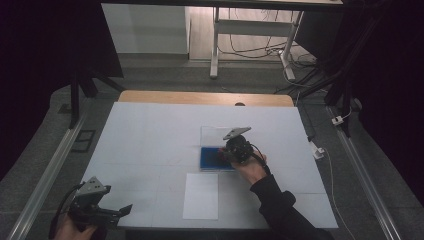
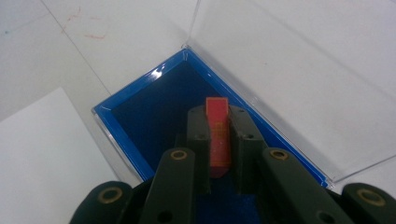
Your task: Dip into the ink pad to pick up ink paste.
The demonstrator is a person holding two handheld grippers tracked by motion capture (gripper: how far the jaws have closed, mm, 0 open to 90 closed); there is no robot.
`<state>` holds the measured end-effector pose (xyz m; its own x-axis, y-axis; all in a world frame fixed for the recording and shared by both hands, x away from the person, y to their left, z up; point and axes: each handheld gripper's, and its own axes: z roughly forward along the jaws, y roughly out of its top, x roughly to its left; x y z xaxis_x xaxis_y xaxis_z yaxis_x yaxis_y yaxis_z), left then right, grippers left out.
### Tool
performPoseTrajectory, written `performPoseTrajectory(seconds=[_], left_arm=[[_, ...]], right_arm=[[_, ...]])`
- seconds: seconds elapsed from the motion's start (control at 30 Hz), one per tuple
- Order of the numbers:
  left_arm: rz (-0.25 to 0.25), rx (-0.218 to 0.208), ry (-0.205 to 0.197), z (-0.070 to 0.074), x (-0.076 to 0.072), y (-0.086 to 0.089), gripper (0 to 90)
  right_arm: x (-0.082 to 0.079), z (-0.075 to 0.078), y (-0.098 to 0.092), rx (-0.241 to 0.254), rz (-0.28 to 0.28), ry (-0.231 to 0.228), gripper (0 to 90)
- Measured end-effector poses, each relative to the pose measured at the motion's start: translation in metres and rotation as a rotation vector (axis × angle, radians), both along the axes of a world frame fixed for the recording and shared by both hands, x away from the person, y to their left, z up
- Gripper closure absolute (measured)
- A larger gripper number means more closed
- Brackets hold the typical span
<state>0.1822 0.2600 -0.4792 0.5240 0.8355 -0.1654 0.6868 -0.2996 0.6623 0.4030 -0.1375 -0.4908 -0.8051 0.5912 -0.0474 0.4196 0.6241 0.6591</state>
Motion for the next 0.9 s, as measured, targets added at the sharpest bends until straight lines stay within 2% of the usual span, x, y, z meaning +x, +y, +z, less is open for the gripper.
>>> performPoseTrajectory(seconds=[0.17,0.23,0.3,0.5,0.6,0.7,0.77,0.8,0.9], left_arm=[[-0.003,0.003,0.001,0.0,0.001,0.0,1.5],[-0.003,0.003,0.001,0.0,0.001,0.0,1.5],[-0.003,0.003,0.002,0.0,0.001,0.0,1.6],[-0.001,0.002,0.002,0.0,0.001,0.0,1.6],[0.0,0.002,0.005,0.0,0.001,0.0,1.6],[-0.002,0.003,0.005,0.0,0.001,0.0,1.6],[-0.001,0.003,0.006,0.0,0.001,0.0,1.6],[-0.002,0.003,0.007,0.0,0.002,0.0,1.7],[-0.002,0.005,0.007,0.0,0.002,-0.001,1.7]], right_arm=[[-0.008,0.0,0.007,-0.049,0.009,-0.048,80.7],[-0.008,-0.001,0.008,-0.054,0.01,-0.055,80.7],[-0.007,-0.001,0.006,-0.041,0.003,-0.045,80.7],[0.004,-0.004,-0.009,0.077,-0.014,0.039,80.8],[0.005,-0.005,-0.012,0.098,-0.016,0.051,80.9],[0.003,-0.005,-0.009,0.079,-0.014,0.033,80.9],[0.0,-0.004,-0.005,0.043,-0.001,-0.002,80.8],[-0.005,-0.003,0.0,0.004,0.007,-0.034,80.8],[-0.007,-0.003,0.002,-0.011,0.008,-0.051,80.7]])
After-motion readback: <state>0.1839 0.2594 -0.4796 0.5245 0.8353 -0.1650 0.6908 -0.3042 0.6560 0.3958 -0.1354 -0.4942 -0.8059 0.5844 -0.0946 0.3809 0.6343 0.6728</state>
